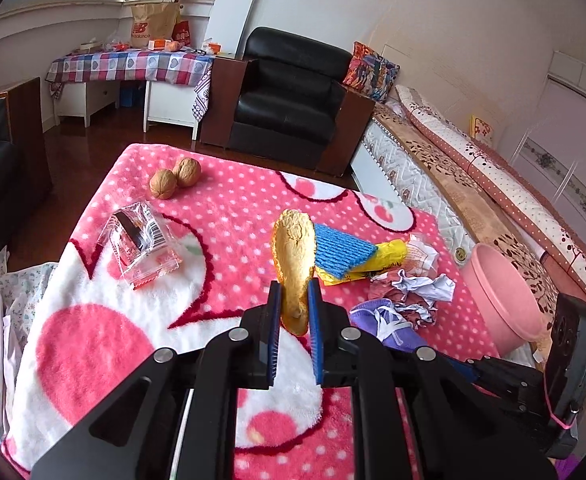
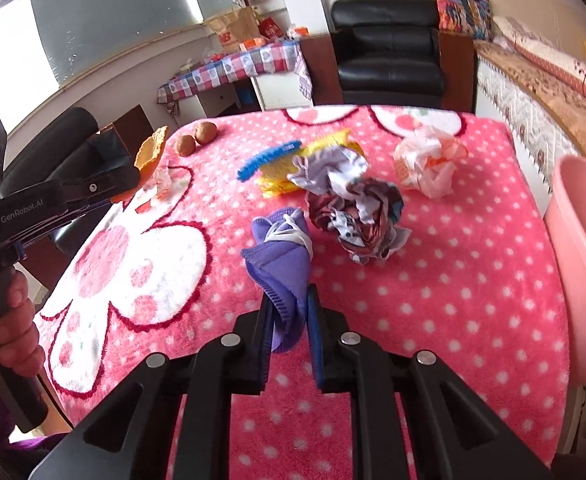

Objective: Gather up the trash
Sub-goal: 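Grasp the tan corn-shaped sponge with the left tool while the right tool grasps the purple cloth, then carry the tan sponge and purple cloth over the pink bucket with both tools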

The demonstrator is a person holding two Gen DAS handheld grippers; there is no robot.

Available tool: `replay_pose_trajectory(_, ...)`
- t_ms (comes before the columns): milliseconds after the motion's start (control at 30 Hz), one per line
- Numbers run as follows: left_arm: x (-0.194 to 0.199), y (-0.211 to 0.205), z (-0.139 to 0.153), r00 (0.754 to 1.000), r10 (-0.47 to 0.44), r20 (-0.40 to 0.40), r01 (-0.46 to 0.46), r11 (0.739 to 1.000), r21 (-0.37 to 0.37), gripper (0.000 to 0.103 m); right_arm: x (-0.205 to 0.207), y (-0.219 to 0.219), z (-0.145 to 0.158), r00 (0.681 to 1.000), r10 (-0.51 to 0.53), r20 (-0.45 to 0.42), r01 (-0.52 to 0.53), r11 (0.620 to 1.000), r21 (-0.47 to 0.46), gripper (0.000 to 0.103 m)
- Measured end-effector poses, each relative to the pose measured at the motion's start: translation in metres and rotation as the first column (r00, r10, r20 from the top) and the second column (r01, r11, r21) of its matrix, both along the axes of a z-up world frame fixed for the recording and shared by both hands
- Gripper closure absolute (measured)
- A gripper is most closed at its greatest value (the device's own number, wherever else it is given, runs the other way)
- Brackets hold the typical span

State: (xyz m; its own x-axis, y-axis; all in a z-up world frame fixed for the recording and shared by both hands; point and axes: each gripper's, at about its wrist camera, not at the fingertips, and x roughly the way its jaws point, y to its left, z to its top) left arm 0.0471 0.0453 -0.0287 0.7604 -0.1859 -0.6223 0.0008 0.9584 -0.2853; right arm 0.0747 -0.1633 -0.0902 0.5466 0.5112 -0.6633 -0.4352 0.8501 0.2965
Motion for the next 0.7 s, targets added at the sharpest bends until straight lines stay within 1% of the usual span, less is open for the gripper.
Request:
replay_pose_trajectory(67, -0.006, -0.001, 0.004, 1.000, -0.008, 0.015, 0.008, 1.000, -0.004, 0.090, -0.006, -0.003, 0.004, 1.000, -0.008, 0.016, 0.008, 1.000, 0.016, 0.089)
replay_pose_trajectory(200, -0.016, -0.003, 0.011, 0.998, -0.030, 0.047, 0.030, 1.000, -0.007, 0.090, -0.021, -0.009, 0.008, 1.000, -0.004, 0.007, 0.004, 0.997, 0.076, 0.089)
replay_pose_trajectory(433, -0.023, -0.019, 0.018, 0.993, -0.073, 0.089, 0.075, 0.997, -0.020, 0.090, -0.049, -0.011, 0.027, 0.998, -0.002, 0.061, -0.004, 0.996, 0.086, 0.089)
replay_pose_trajectory(567, -0.021, -0.036, 0.023, 0.988, -0.110, 0.113, 0.115, 0.993, -0.037, 0.090, -0.058, -0.029, 0.040, 0.994, -0.058, 0.096, 0.048, 0.994, 0.098, 0.089)
replay_pose_trajectory(700, -0.016, -0.057, 0.029, 0.978, -0.156, 0.136, 0.162, 0.986, -0.039, 0.090, -0.060, -0.063, 0.055, 0.977, -0.168, 0.129, 0.153, 0.981, 0.117, 0.089)
